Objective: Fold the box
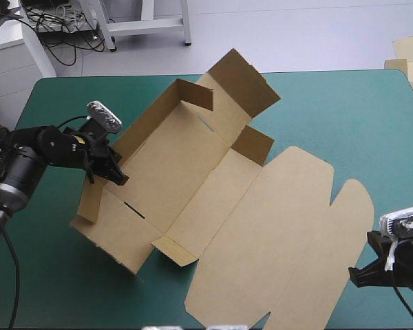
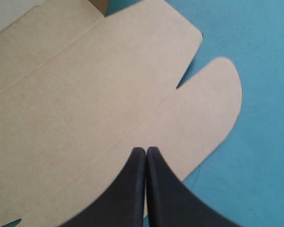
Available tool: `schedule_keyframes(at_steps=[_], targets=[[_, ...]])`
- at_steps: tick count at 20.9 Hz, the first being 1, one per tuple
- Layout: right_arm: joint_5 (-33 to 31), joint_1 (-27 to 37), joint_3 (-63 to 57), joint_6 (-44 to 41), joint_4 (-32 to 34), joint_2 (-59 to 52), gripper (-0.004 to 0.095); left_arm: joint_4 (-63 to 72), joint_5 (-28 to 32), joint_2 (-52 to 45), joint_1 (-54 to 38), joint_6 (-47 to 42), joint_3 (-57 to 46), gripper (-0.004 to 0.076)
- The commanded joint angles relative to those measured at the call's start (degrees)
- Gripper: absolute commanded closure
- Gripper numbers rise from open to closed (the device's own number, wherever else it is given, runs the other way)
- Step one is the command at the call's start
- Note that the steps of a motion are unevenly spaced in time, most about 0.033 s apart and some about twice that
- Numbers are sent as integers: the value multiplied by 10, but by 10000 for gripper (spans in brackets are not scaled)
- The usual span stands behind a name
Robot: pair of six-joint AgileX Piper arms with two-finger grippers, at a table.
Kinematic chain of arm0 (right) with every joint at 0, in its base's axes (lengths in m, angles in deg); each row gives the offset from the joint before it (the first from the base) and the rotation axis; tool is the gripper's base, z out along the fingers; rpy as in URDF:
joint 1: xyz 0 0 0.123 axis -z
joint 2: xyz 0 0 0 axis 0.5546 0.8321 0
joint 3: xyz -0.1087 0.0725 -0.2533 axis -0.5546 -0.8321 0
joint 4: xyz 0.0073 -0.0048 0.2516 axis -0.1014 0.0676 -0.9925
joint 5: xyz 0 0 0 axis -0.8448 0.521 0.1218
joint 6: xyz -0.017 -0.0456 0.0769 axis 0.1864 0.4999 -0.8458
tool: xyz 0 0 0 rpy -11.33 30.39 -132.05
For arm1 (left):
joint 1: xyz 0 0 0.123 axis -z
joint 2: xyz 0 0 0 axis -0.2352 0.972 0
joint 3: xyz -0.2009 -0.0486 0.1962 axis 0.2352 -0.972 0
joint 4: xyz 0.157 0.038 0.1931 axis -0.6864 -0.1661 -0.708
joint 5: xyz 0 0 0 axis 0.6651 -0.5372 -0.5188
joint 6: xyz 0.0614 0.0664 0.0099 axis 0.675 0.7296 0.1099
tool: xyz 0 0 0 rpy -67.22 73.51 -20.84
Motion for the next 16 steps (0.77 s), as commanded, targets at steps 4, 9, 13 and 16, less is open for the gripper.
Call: schedule_keyframes(at_steps=[4, 9, 13, 16], targets=[[40, 5, 55, 14, 1, 4, 928, -141, 78, -14, 119, 6, 23, 734], [40, 5, 70, -2, 3, 4, 928, -390, 178, -13, 258, -66, 23, 734], [43, 5, 70, -19, 22, 4, 927, -513, 261, -9, 330, -65, 7, 734], [42, 5, 70, -24, 32, 4, 927, -571, 320, -10, 342, -72, -38, 734]])
